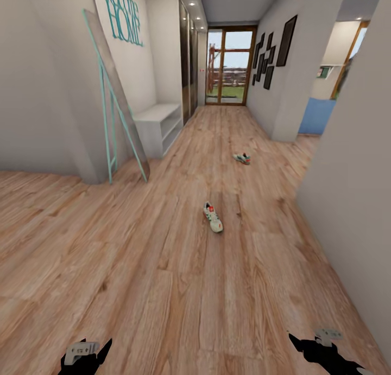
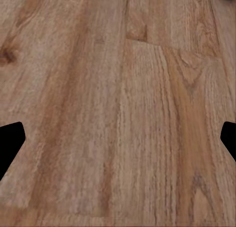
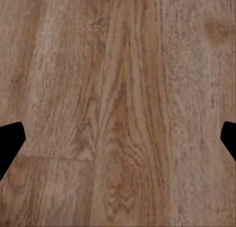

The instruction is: Pick up the two gym shoes and the two sandals from the corridor floor and place them onto the hallstand (shoe rack) in the corridor, making sure they are on the rack and not on the floor. Arrange them so the two gym shoes are next to each other and the two sandals are next to each other.

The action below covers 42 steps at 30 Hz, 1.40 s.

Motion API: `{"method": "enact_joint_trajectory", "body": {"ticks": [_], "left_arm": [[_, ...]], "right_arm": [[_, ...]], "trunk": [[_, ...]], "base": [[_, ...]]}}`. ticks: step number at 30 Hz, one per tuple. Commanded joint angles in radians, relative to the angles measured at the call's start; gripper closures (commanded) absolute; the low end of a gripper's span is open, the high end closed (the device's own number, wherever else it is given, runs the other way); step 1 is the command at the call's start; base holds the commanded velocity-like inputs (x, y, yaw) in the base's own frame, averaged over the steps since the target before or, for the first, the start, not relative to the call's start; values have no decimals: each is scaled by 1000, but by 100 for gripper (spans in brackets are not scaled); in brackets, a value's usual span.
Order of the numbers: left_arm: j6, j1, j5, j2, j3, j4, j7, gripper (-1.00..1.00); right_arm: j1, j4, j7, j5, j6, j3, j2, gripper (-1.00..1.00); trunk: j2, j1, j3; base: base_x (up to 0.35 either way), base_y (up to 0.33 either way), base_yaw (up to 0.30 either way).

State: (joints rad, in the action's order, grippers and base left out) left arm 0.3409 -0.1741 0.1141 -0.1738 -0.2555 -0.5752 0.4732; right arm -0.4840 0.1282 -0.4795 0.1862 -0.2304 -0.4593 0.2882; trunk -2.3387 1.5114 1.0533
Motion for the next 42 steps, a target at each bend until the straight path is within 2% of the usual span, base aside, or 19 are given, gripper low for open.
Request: {"method": "enact_joint_trajectory", "body": {"ticks": [1, 12, 35, 42], "left_arm": [[-2, -1, 10, 0, -2, 1, 10, -100], [-2, -1, 11, 0, -2, 1, 10, -100], [-2, -1, 12, -1, -3, 1, 10, -100], [-2, -1, 13, -1, -4, 1, 10, -100]], "right_arm": [[-1, -1, -3, 10, -4, -9, 0, -100], [-1, -1, -4, 10, -4, -9, 0, -100], [-1, -1, -4, 10, -4, -9, 0, -100], [-1, -1, -4, 10, -4, -9, 0, -100]], "trunk": [[0, 0, 1], [0, 0, 1], [0, 0, 1], [0, 0, 1]], "base": [[339, 141, 0], [338, 148, -48], [311, 199, -256], [288, 223, -80]]}}
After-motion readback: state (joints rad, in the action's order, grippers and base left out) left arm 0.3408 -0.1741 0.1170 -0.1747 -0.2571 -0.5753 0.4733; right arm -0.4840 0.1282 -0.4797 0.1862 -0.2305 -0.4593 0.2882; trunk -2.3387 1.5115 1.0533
